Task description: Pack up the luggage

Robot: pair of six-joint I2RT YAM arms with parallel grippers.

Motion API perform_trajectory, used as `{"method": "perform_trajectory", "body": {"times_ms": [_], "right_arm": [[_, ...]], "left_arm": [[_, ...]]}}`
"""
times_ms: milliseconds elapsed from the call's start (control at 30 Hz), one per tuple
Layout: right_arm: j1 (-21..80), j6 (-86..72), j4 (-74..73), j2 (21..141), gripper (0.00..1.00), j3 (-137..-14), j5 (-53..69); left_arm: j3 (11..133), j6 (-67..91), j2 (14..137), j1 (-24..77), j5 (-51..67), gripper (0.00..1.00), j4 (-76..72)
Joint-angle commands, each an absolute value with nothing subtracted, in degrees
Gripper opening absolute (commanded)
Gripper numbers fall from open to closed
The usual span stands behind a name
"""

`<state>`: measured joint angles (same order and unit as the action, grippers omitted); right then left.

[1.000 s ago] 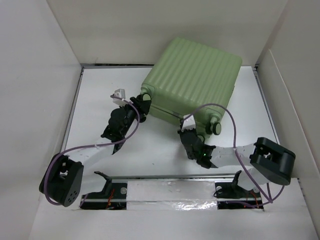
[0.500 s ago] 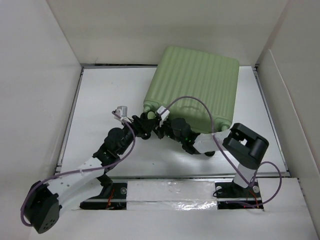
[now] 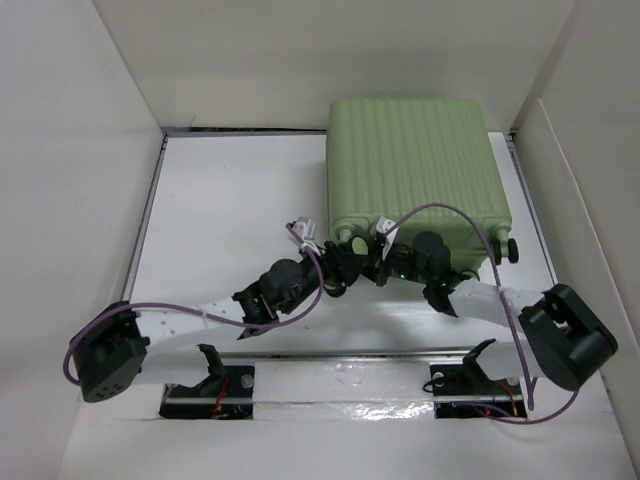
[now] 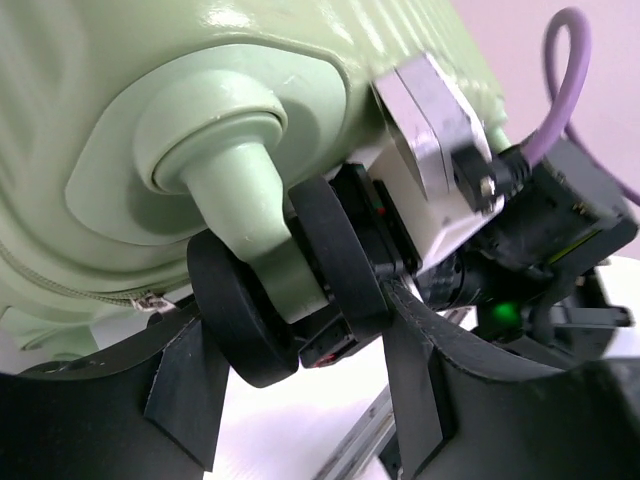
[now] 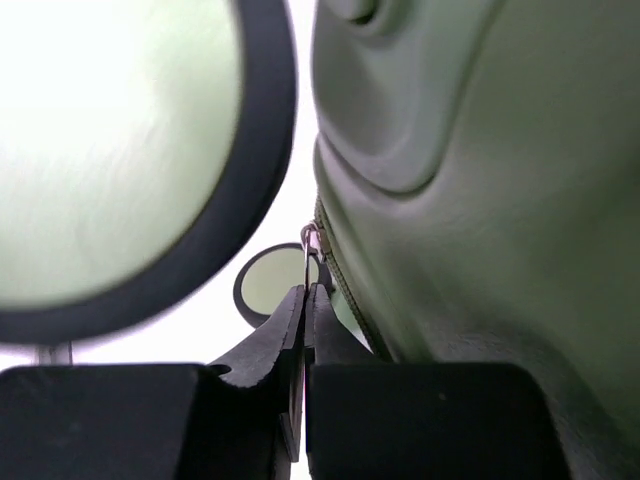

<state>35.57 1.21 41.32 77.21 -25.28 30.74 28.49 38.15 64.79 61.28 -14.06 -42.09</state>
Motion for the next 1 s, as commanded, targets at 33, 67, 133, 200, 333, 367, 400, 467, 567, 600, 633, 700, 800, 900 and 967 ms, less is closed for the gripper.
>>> {"method": "perform_trajectory", "body": {"times_ms": [33, 67, 133, 200, 333, 367, 400, 467, 567, 600, 633, 700, 800, 900, 967], "right_arm": [[27.2, -4.4, 35.3, 69.3, 0.00, -24.9, 26.6], [27.2, -6.6, 36.0, 67.2, 0.00, -23.0, 25.5], [31.0, -9.7, 40.8, 66.3, 0.00, -21.4, 20.6], [36.7, -13.8, 47.4, 68.7, 0.00, -21.4, 15.2], [50.6, -17.7, 55.5, 76.5, 0.00, -26.2, 8.4], [51.7, -19.1, 58.5, 78.1, 0.00, -26.5, 8.3], [52.2, -20.0, 64.6, 79.4, 0.00, -26.3, 7.7], [52.2, -22.7, 67.6, 80.1, 0.00, -24.2, 6.5], [50.9, -21.8, 64.4, 75.9, 0.00, -21.5, 4.9], [50.9, -21.0, 58.4, 74.4, 0.04, -21.4, 3.2], [50.9, -20.2, 55.6, 72.8, 0.11, -21.3, 1.8], [50.9, -18.7, 48.0, 68.7, 0.25, -21.0, -1.4], [50.3, -17.5, 42.6, 65.5, 0.03, -21.3, -1.6], [50.3, -17.0, 41.6, 65.9, 0.00, -22.3, -0.8], [50.3, -17.2, 41.7, 67.0, 0.00, -23.1, -0.4]], "left_arm": [[38.4, 34.8, 70.4, 64.2, -0.3, 0.00, -61.5], [39.6, 35.0, 71.5, 64.2, 2.7, 0.00, -62.2], [42.5, 35.3, 73.7, 64.8, 3.7, 0.00, -63.4], [43.7, 35.7, 74.4, 64.8, 5.0, 0.00, -64.7], [42.9, 36.6, 73.7, 64.8, 4.7, 0.00, -66.3], [42.3, 36.8, 73.2, 64.8, 4.1, 0.00, -66.7], [40.7, 37.3, 72.7, 64.8, 3.5, 0.00, -67.2], [39.0, 37.2, 70.3, 64.8, 1.9, 0.00, -66.5], [35.7, 34.5, 64.6, 64.2, -3.0, 0.20, -60.7], [34.0, 33.7, 62.9, 63.6, -4.0, 0.36, -56.0], [33.6, 32.1, 59.4, 62.2, -4.8, 0.46, -53.0], [31.9, 30.5, 55.9, 60.7, -7.3, 0.60, -44.1], [27.4, 28.7, 48.2, 59.2, -13.2, 0.57, -36.3], [21.7, 29.4, 41.8, 58.3, -17.0, 0.52, -32.9], [19.5, 30.9, 38.9, 57.5, -17.0, 0.47, -31.6]]}}
